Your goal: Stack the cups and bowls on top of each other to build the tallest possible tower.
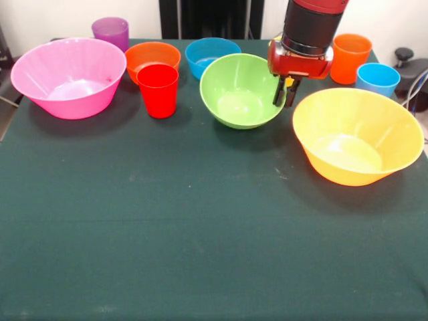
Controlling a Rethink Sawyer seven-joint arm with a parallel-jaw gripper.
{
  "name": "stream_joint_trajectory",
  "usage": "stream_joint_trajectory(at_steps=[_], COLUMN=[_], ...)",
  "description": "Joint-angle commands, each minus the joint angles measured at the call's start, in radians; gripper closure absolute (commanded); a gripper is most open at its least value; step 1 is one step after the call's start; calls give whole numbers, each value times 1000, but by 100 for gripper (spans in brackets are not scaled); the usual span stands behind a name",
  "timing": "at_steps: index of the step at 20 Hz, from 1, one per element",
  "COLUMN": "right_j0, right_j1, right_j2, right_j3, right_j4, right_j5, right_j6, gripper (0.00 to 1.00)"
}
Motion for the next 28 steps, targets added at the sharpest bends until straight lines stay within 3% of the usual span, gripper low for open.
stream_joint_trajectory(at_steps=[1,7,28], right_j0=[19,19,36], right_j1=[38,-2,-29], right_j2=[57,47,29], right_j3=[9,5,-53], right_j4=[15,27,30], right_j5=[59,148,292], right_j6=[171,164,176], gripper=[100,100,100])
